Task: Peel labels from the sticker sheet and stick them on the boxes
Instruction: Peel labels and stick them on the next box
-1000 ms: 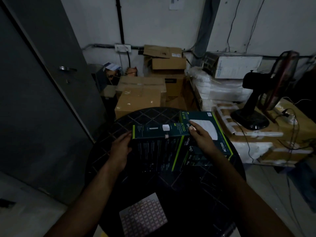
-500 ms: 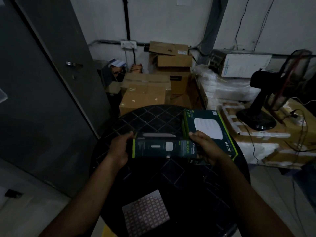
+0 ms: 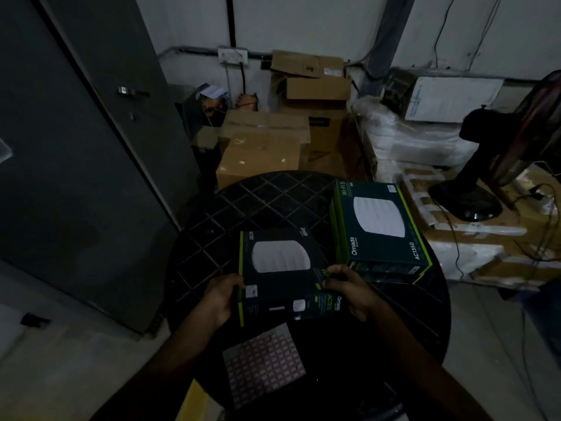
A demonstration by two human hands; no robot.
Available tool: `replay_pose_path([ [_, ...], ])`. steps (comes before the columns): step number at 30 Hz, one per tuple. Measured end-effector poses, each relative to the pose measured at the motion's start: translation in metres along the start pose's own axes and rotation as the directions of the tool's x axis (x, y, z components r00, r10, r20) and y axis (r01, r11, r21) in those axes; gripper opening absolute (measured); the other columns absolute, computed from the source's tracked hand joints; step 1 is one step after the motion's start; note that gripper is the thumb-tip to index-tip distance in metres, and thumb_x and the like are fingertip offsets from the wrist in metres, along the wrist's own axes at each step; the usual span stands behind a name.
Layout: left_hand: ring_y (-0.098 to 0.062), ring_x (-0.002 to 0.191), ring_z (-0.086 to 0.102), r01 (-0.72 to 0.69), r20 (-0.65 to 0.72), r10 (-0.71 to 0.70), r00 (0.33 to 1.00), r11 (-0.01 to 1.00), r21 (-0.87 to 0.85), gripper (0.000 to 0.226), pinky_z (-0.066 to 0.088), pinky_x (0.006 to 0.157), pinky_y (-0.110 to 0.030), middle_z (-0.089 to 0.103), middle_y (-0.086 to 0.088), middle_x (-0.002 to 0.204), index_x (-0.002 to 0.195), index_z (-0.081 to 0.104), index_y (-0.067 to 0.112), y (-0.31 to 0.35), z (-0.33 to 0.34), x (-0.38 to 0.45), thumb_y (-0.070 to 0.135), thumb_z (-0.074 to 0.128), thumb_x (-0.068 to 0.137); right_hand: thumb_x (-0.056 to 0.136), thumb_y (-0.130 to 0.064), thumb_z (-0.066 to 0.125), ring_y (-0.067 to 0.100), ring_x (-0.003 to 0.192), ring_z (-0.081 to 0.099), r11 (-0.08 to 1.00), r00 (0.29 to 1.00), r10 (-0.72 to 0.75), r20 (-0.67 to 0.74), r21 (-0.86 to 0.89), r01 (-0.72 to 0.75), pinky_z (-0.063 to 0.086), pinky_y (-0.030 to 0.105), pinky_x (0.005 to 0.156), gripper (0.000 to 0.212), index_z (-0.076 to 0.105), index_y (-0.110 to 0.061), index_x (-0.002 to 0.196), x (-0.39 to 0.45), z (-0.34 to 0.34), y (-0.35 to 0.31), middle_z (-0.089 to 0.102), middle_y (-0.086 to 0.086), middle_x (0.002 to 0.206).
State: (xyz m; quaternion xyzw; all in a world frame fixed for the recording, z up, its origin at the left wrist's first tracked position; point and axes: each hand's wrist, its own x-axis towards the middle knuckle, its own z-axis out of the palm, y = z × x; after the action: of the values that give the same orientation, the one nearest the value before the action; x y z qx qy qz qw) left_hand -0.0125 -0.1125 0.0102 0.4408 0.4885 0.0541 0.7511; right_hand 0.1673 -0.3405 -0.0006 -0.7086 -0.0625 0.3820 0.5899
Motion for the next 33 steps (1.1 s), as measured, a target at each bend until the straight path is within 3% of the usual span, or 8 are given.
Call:
replay_pose_path([
  [4,-0.031,0.094,0.059,0.047,-0.034,-0.044,0.998,0.994,0.100,0.024,0.052,0.086,-0.046,0.064,-0.015,0.100,0.077,0.062,0.004,-0.014,0.000,0.013,-0.010,0.054,0.060,0.081,0.017,0.057,0.018,0.109,0.058,0.990,0.981,0.101,0.163,-0.109,-0.084,0.056,0.031,0.076,0.085,0.038,-0.040,0.141,-0.002,0.007,0.007,0.054,-0.007,0.125],
  [8,-0.035,0.100,0.061,0.015,-0.017,-0.012,1.000,0.989,0.150,0.062,0.057,0.075,-0.044,0.061,-0.021,0.115,0.111,0.054,0.007,-0.023,0.000,0.019,0.008,0.077,0.054,0.080,0.014,0.054,0.013,0.108,0.057,0.970,0.978,0.112,0.177,-0.235,-0.069,0.052,0.023,0.074,0.087,0.040,-0.038,0.148,-0.001,0.014,0.013,0.049,0.002,0.144],
  [11,-0.022,0.111,0.050,-0.186,0.016,0.195,0.981,0.904,0.385,0.074,0.054,0.086,-0.037,0.040,-0.004,0.127,0.120,0.038,0.031,-0.031,0.002,0.014,0.024,0.087,0.064,0.076,0.007,0.056,0.018,0.109,0.056,0.963,0.980,0.105,0.167,-0.262,-0.059,0.051,0.021,0.069,0.090,0.037,-0.041,0.150,0.000,0.020,0.017,0.047,0.006,0.148],
  [14,-0.017,0.123,0.034,-0.354,0.132,0.336,0.933,0.778,0.519,0.093,0.039,0.102,-0.028,0.017,0.002,0.135,0.140,0.031,0.040,-0.031,0.000,0.010,0.028,0.089,0.068,0.067,-0.010,0.062,0.018,0.134,0.040,0.954,0.988,0.000,0.152,-0.296,0.046,0.050,0.031,0.093,0.097,0.032,-0.050,0.150,0.001,0.028,0.014,0.028,-0.005,0.161],
  [17,-0.022,0.141,0.024,-0.475,0.226,0.432,0.873,0.654,0.588,0.085,0.029,0.110,-0.027,0.005,0.001,0.153,0.139,0.042,0.039,-0.021,-0.009,0.013,0.034,0.088,0.069,0.075,-0.018,0.078,0.015,0.145,0.028,0.925,0.981,-0.128,0.144,-0.339,0.170,0.038,0.036,0.112,0.092,0.034,-0.047,0.150,0.000,0.036,0.004,0.022,-0.011,0.161],
  [23,-0.018,0.145,0.019,-0.627,0.348,0.538,0.768,0.520,0.580,0.084,0.025,0.110,-0.023,0.001,0.007,0.158,0.133,0.048,0.042,0.020,-0.018,0.014,0.033,0.092,0.062,0.074,-0.029,0.088,0.007,0.143,0.033,0.859,0.940,-0.335,0.070,-0.386,0.335,0.034,0.038,0.119,0.093,0.035,-0.046,0.149,-0.003,0.055,-0.007,0.030,-0.009,0.158],
  [29,-0.015,0.144,0.020,-0.714,0.455,0.561,0.691,0.432,0.551,0.081,0.027,0.107,-0.023,0.002,0.010,0.159,0.128,0.051,0.046,0.054,0.008,0.019,0.031,0.093,0.061,0.062,-0.069,0.079,0.011,0.140,0.040,0.796,0.888,-0.455,-0.067,-0.477,0.373,0.039,0.040,0.115,0.104,0.033,-0.044,0.151,-0.004,0.040,-0.020,0.036,-0.005,0.154],
  [33,-0.015,0.144,0.021,-0.750,0.499,0.567,0.655,0.410,0.519,0.079,0.027,0.106,-0.023,0.003,0.008,0.159,0.130,0.054,0.039,0.062,0.051,0.030,0.031,0.093,0.062,0.062,-0.072,0.079,0.015,0.145,0.035,0.788,0.877,-0.469,-0.107,-0.499,0.360,0.039,0.047,0.115,0.102,0.032,-0.049,0.150,0.005,0.001,-0.034,0.036,-0.007,0.155],
])
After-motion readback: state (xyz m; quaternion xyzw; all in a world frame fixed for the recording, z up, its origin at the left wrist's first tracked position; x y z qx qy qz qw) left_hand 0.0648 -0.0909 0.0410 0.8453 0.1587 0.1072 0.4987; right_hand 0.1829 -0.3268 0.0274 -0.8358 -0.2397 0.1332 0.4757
